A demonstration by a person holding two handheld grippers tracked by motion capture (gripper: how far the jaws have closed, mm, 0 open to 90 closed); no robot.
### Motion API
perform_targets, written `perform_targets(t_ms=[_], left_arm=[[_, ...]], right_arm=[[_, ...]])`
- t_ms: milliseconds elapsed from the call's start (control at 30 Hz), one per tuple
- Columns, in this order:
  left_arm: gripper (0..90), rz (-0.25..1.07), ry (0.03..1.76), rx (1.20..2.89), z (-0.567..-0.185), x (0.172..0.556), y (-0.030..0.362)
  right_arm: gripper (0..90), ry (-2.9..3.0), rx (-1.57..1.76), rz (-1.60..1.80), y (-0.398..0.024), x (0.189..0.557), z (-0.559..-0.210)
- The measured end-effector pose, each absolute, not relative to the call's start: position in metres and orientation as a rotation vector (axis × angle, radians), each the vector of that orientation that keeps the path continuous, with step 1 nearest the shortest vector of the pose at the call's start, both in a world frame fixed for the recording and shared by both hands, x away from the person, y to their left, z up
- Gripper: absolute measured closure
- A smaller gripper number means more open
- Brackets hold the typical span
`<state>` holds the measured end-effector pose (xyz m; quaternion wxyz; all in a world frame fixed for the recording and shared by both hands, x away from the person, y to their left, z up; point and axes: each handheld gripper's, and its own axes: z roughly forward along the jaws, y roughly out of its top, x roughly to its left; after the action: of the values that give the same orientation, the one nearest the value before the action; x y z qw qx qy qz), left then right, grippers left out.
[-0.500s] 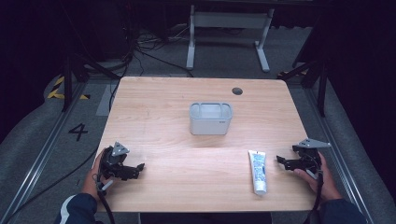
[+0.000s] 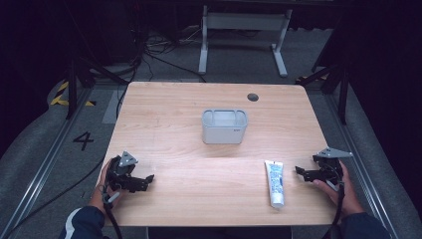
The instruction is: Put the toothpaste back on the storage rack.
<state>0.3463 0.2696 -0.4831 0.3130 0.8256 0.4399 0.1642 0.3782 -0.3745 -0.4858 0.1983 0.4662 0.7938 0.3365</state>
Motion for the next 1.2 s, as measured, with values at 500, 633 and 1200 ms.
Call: perform_targets(t_ms=[500,633,1200], left_arm=[[0.1,0.420,1.069,2.213,-0.483,0.349,0.277],[0.1,0.391,1.070,2.214,-0.483,0.350,0.277],[0.2,0.388,1.021,2.234,-0.483,0.365,0.275]], right_arm=[[17.8,2.245,1.317,0.930,-0.376,0.374,-0.482],[18.7,2.266,1.316,0.914,-0.373,0.370,-0.479],[24.2,2.273,1.263,0.972,-0.346,0.336,-0.456]])
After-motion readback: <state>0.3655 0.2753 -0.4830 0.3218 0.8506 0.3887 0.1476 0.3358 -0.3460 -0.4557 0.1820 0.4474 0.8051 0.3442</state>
